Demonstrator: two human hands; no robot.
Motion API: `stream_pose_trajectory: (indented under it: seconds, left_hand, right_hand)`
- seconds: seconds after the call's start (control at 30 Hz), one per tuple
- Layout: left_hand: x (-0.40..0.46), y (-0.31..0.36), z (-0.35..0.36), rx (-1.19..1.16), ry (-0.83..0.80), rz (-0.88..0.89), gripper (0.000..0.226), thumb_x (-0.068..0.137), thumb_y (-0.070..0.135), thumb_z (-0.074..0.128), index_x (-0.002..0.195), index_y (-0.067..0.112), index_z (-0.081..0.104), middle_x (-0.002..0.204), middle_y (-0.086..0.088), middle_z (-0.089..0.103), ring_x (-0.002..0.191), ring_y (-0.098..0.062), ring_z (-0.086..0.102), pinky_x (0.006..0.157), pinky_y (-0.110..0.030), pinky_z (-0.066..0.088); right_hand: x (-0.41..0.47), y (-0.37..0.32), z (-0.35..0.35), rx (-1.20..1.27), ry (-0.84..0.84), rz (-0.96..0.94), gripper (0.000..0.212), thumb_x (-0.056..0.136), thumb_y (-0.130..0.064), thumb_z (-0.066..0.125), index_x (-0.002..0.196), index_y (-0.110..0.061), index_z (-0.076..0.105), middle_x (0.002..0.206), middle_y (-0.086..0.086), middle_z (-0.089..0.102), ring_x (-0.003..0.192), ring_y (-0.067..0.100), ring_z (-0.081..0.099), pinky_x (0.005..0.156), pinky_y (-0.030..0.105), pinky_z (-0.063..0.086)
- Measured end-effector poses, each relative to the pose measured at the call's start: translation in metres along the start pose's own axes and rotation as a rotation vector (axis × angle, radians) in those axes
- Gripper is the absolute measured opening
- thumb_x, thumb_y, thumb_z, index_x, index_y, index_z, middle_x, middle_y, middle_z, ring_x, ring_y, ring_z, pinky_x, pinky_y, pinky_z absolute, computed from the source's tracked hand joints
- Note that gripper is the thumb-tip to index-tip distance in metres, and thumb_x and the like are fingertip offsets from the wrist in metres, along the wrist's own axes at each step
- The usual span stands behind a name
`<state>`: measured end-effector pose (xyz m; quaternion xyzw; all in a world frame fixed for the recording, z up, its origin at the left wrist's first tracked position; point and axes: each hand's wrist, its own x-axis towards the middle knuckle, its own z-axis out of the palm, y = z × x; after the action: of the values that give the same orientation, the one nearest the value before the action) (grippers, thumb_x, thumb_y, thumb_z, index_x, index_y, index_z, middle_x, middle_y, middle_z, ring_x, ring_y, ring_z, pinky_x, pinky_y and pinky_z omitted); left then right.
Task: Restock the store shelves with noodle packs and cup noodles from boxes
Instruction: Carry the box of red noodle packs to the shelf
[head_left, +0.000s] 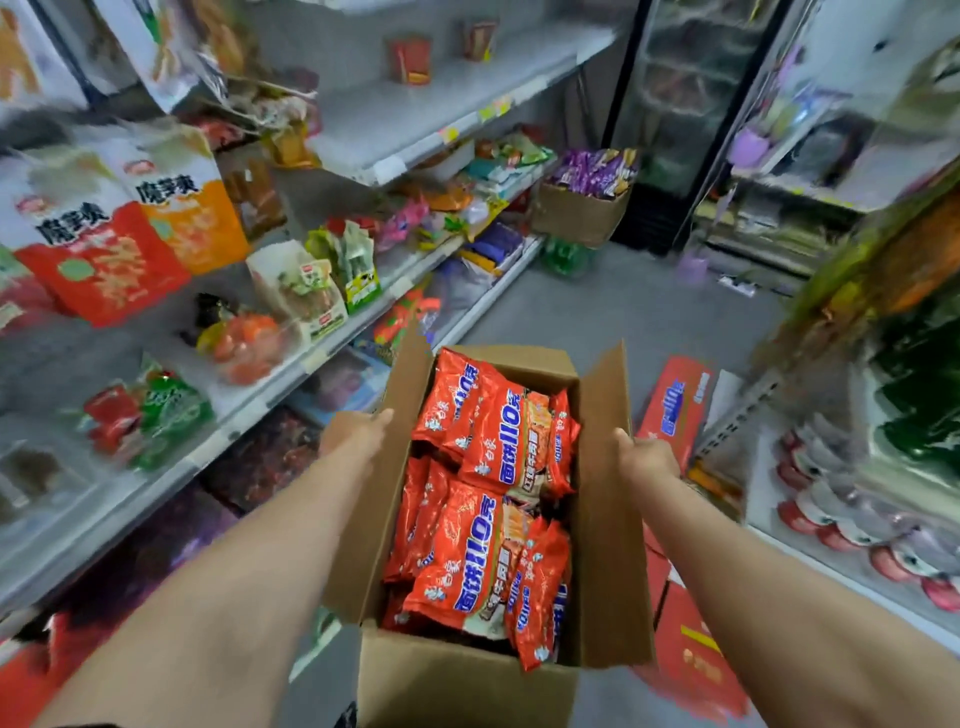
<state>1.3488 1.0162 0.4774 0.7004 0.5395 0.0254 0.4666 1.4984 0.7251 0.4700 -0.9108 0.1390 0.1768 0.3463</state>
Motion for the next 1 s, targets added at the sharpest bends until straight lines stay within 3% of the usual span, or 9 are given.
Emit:
stream_pose_trajectory:
  seconds: [0.1,0.2,0.3,0.4,0.5,0.63,0.77,0.9,1.0]
  left_hand:
    - [0.056,0.051,0.017,0.009,-0.005,0.045,0.046,0.093,0.043,0.068,0.118,0.004,0.07,0.114,-0.017,0.069,0.097,-0.031,0.068,0.074,-0.032,0.045]
    - [0.101,0.092,0.037,0.051,-0.023,0.086,0.038,0.094,0.042,0.067,0.111,0.008,0.07,0.112,-0.016,0.068,0.09,-0.03,0.067,0.071,-0.03,0.047]
    - [0.148,0.138,0.06,0.055,-0.028,0.106,0.043,0.094,0.04,0.068,0.113,0.002,0.072,0.112,-0.019,0.07,0.097,-0.032,0.067,0.08,-0.036,0.05]
    - [0.187,0.165,0.087,0.067,-0.05,0.121,0.041,0.095,0.038,0.067,0.114,0.002,0.07,0.091,-0.013,0.068,0.072,-0.022,0.056,0.063,-0.029,0.04]
    - [0.223,0.195,0.109,0.129,-0.042,0.085,0.034,0.097,0.038,0.065,0.1,0.005,0.071,0.087,-0.011,0.065,0.064,-0.019,0.053,0.061,-0.026,0.037]
    - [0.275,0.253,0.137,0.062,0.0,0.082,0.041,0.093,0.041,0.069,0.115,0.007,0.073,0.111,-0.016,0.072,0.099,-0.031,0.067,0.075,-0.028,0.041]
    - [0.314,0.297,0.168,0.051,-0.02,0.07,0.04,0.091,0.043,0.07,0.117,0.011,0.073,0.114,-0.014,0.072,0.103,-0.03,0.068,0.08,-0.031,0.045]
    - [0.357,0.349,0.199,0.01,-0.053,0.037,0.04,0.091,0.041,0.071,0.118,0.011,0.072,0.117,-0.014,0.07,0.107,-0.033,0.066,0.087,-0.032,0.047]
    - [0.396,0.379,0.221,0.003,-0.066,0.056,0.042,0.086,0.044,0.075,0.114,0.012,0.074,0.123,-0.012,0.07,0.107,-0.032,0.066,0.095,-0.036,0.051]
  right_hand:
    - [0.044,-0.034,0.01,0.029,0.005,0.053,0.051,0.104,-0.042,0.049,0.121,0.002,0.068,0.124,0.024,0.065,0.117,0.041,0.06,0.093,0.036,0.044]
    - [0.084,-0.057,0.02,0.037,-0.01,0.068,0.052,0.106,-0.042,0.045,0.117,0.002,0.069,0.121,0.024,0.067,0.114,0.039,0.061,0.083,0.033,0.04]
    - [0.129,-0.087,0.025,0.051,-0.008,0.102,0.05,0.107,-0.039,0.044,0.118,0.004,0.068,0.115,0.024,0.066,0.116,0.039,0.06,0.077,0.03,0.032]
    - [0.175,-0.111,0.03,0.084,0.007,0.124,0.051,0.105,-0.042,0.045,0.116,0.001,0.069,0.111,0.021,0.067,0.107,0.038,0.063,0.077,0.029,0.035]
    - [0.222,-0.137,0.034,0.125,-0.03,0.153,0.051,0.103,-0.046,0.048,0.113,-0.001,0.07,0.108,0.018,0.068,0.098,0.036,0.063,0.077,0.032,0.041]
    - [0.286,-0.178,0.031,0.173,-0.027,0.139,0.048,0.102,-0.044,0.052,0.107,0.0,0.07,0.103,0.019,0.069,0.096,0.037,0.065,0.081,0.037,0.046]
    - [0.341,-0.209,0.023,0.169,-0.024,0.164,0.052,0.101,-0.046,0.052,0.116,0.001,0.067,0.107,0.019,0.067,0.1,0.036,0.064,0.086,0.037,0.049]
    - [0.4,-0.243,0.016,0.098,0.01,0.135,0.046,0.105,-0.037,0.049,0.103,0.005,0.066,0.109,0.025,0.066,0.104,0.04,0.061,0.077,0.032,0.037]
    - [0.437,-0.265,0.016,0.037,0.002,0.151,0.052,0.107,-0.037,0.044,0.11,0.01,0.067,0.118,0.028,0.065,0.112,0.04,0.06,0.075,0.033,0.034]
